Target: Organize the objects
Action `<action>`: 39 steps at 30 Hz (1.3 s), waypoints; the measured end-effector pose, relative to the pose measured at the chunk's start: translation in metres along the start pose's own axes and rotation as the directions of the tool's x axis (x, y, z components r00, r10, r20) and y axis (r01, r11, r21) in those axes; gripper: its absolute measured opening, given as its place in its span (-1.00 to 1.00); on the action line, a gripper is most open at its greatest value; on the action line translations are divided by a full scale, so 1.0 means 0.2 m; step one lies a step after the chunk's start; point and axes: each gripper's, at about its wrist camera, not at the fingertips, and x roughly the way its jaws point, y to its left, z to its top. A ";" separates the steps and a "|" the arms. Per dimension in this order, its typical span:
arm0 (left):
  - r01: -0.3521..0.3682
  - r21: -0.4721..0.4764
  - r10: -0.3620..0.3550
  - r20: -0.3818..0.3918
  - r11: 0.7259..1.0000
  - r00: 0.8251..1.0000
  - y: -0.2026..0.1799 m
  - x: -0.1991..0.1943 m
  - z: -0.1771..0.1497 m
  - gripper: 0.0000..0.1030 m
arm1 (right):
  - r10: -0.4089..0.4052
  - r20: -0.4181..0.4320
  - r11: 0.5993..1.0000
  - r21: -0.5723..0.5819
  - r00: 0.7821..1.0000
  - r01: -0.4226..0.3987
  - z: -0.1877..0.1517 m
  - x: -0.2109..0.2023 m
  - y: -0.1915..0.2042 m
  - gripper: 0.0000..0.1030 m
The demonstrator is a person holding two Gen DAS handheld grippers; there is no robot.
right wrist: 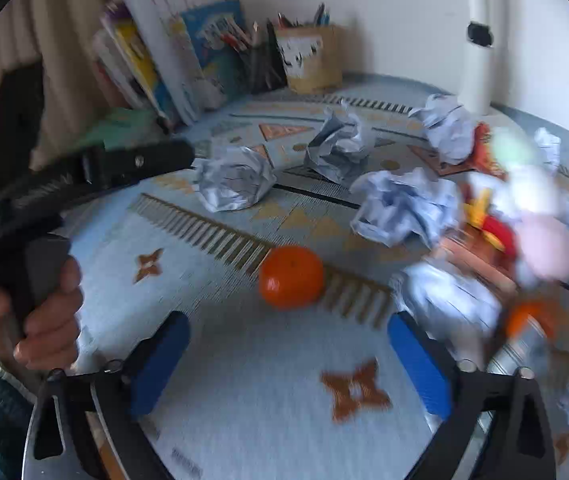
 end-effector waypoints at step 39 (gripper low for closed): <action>0.346 0.253 -0.392 0.157 0.903 0.907 -1.43 -0.30 0.15 -0.49 | -0.390 0.381 0.880 0.421 0.838 0.218 -0.19 -1.45 -1.24 -0.26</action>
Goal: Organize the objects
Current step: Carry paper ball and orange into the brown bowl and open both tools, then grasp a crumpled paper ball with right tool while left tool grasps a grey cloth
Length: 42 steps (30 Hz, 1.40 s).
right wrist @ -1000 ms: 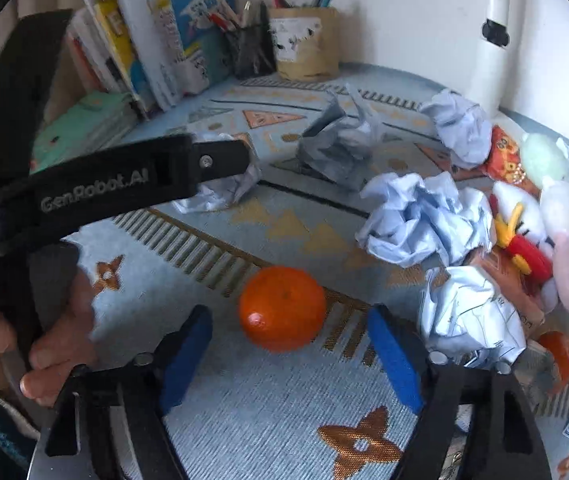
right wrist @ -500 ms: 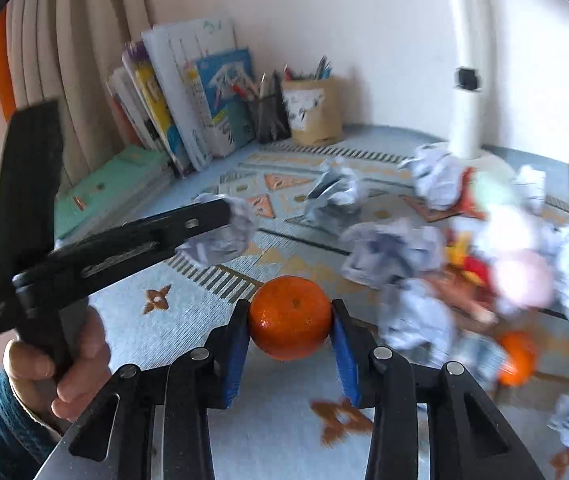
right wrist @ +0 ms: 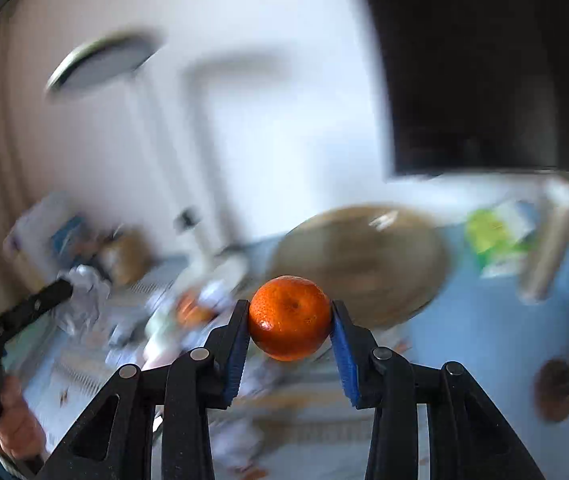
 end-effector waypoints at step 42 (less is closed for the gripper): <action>-0.349 -0.117 0.346 -0.046 0.930 0.937 0.61 -0.57 -0.47 0.57 | 0.221 -0.227 0.971 0.140 0.949 -0.193 -0.56 0.27 0.18 0.74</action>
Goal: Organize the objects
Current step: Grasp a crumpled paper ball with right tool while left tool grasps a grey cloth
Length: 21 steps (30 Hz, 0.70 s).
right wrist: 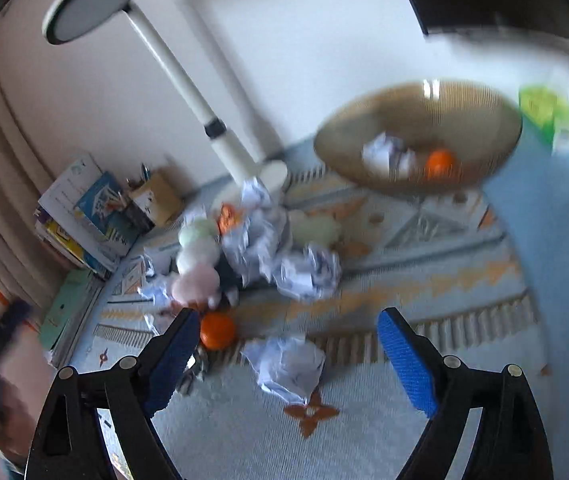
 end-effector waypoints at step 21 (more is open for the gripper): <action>0.135 0.218 -0.079 -0.248 0.967 0.966 -0.16 0.40 -0.33 0.57 | -0.195 0.019 0.954 -0.230 0.981 0.194 -0.16 0.17 0.11 0.74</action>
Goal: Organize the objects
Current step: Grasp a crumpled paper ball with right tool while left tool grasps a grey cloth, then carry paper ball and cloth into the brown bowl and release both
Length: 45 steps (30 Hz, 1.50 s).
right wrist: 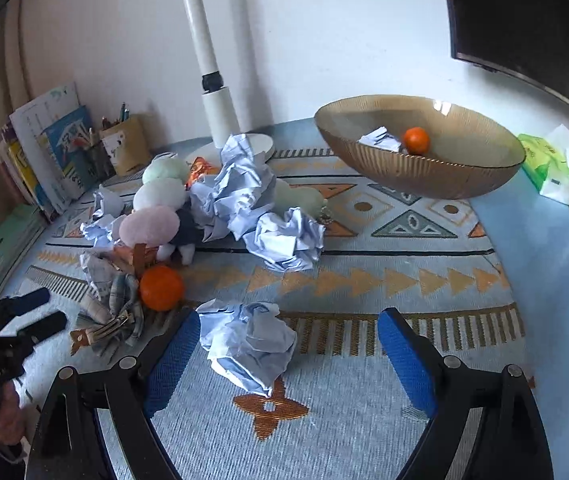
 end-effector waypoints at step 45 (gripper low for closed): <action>0.350 -0.034 -0.344 0.121 0.936 0.931 -0.44 -0.11 0.41 -0.61 | -0.068 0.171 0.998 0.023 0.983 0.065 0.29 -0.48 -0.33 -0.09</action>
